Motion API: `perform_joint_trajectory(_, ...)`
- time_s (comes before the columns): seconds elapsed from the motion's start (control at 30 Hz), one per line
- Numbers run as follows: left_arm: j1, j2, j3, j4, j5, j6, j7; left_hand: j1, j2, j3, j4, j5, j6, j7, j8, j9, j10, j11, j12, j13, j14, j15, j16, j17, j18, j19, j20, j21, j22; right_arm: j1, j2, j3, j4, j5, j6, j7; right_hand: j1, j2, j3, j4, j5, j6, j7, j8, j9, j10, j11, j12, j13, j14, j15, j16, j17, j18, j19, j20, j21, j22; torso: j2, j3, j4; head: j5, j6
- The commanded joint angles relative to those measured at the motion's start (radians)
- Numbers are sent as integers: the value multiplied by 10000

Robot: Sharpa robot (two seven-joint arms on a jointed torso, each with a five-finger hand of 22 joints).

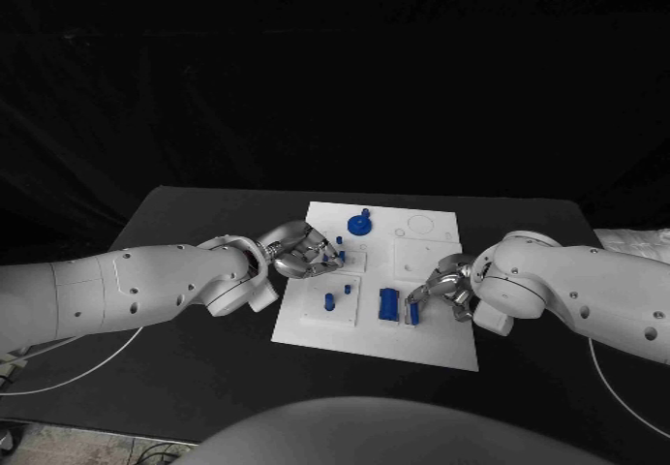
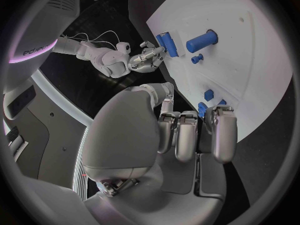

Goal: Assemble the parts on the task board

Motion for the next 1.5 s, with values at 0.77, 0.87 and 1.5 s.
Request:
perform_joint_trajectory(0.77,-2,40,5,1,-110,237,-40,145,4,44,-56,30,-41,-31,62,13,938,12,-20,2493,1033,-12,25,2635,-26,280,-2,-14,2365,-12,-11,-2,-27,-238,390,-23,-491,88,-421,476,-1681,-31,97,-315,-224,1041,152,39,2634,843,109,-135,2233,214,-60,55,-281,1077,2,2,0,20,-1)
perform_joint_trajectory(0.87,-2,37,5,2,-113,244,-48,145,4,44,-56,30,-41,-31,62,13,938,12,-20,2493,1033,-12,25,2635,-26,280,-2,-14,2365,-13,-16,-2,-33,-223,339,-17,-539,102,-483,551,-1854,-17,101,-339,-244,1041,158,39,2634,840,113,-143,2226,216,-55,59,-304,1076,0,1,0,25,-1)
perform_joint_trajectory(1.5,-1,7,5,28,-126,277,-73,145,4,44,-56,30,-41,-31,62,13,938,12,-20,2493,1033,-12,25,2635,-26,280,-2,-14,2365,-24,-430,0,326,66,-313,335,-957,31,-943,1076,-2718,111,105,-392,-297,1041,162,39,2634,847,115,-137,2226,216,10,64,-352,1093,3,5,5,93,-1)
